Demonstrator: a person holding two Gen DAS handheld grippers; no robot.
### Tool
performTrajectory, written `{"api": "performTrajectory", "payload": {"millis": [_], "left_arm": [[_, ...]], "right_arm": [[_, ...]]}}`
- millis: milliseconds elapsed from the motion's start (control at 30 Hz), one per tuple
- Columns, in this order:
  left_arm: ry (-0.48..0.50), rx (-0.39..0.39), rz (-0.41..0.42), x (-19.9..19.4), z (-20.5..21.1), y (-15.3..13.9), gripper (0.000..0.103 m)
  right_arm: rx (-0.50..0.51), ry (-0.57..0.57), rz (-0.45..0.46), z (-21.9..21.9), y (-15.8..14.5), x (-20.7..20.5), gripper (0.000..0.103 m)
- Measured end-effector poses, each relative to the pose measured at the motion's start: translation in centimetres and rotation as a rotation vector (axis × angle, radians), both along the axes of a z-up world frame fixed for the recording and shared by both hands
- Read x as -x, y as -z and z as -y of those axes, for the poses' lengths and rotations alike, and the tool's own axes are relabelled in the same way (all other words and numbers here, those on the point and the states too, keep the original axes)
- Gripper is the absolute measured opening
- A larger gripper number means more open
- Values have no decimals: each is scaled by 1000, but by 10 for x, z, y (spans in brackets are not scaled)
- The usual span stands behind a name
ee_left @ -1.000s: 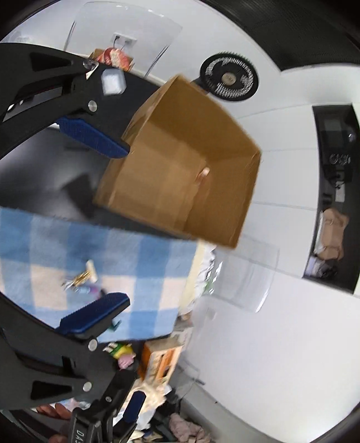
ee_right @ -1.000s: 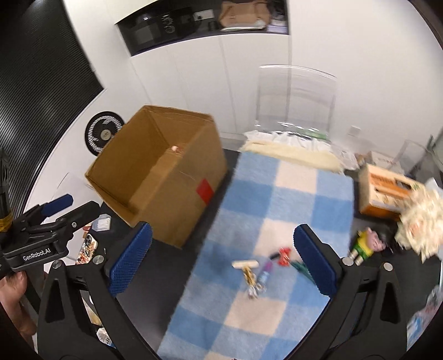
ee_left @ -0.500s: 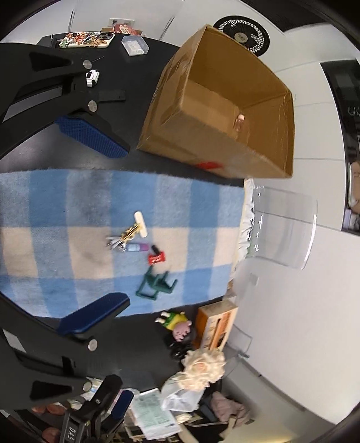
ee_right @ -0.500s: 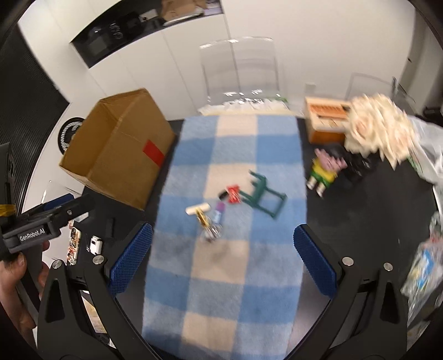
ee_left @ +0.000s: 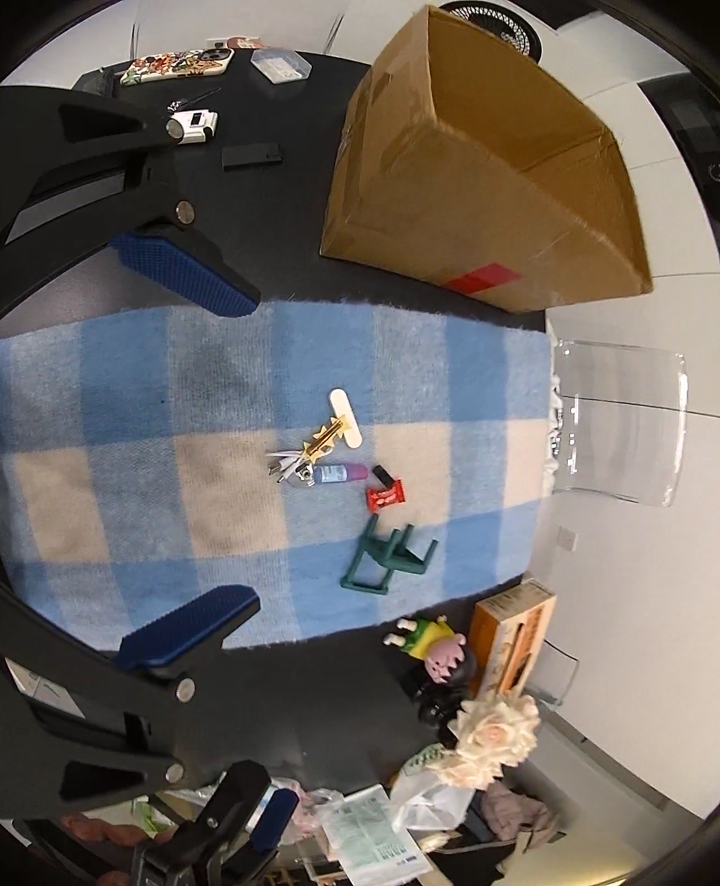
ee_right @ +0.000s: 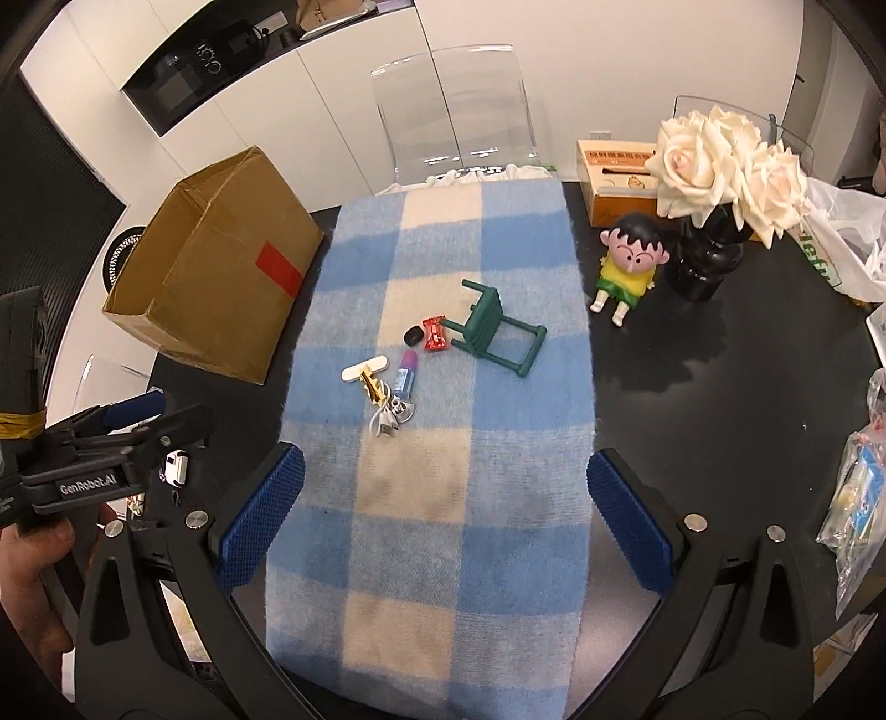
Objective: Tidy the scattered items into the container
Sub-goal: 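Move both grippers back over the blanket items, then grasp the yellow star clip with the left gripper while the right grasps the green toy chair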
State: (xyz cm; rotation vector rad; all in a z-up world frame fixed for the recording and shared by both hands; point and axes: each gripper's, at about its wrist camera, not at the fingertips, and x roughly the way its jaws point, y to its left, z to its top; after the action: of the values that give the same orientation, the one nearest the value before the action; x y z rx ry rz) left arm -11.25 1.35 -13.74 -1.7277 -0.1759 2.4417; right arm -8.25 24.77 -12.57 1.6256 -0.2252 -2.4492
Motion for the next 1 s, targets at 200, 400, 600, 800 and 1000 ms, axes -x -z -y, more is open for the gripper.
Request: {"api": "performTrajectory", "payload": {"millis": [200, 400, 600, 800, 1000], "left_arm": [[-32, -18, 73, 20, -2, 38, 97], [-59, 13, 129, 38, -7, 75, 97], [-67, 21, 179, 52, -15, 111, 97], [-98, -5, 202, 70, -22, 140, 81], [-149, -15, 246, 84, -16, 165, 68]], "right_arm": [[8, 9, 32, -5, 29, 14, 103], [16, -5, 71, -6, 58, 32, 103], [5, -22, 97, -7, 87, 56, 103], [13, -17, 119, -12, 116, 82, 103], [37, -11, 155, -14, 142, 105, 103]]}}
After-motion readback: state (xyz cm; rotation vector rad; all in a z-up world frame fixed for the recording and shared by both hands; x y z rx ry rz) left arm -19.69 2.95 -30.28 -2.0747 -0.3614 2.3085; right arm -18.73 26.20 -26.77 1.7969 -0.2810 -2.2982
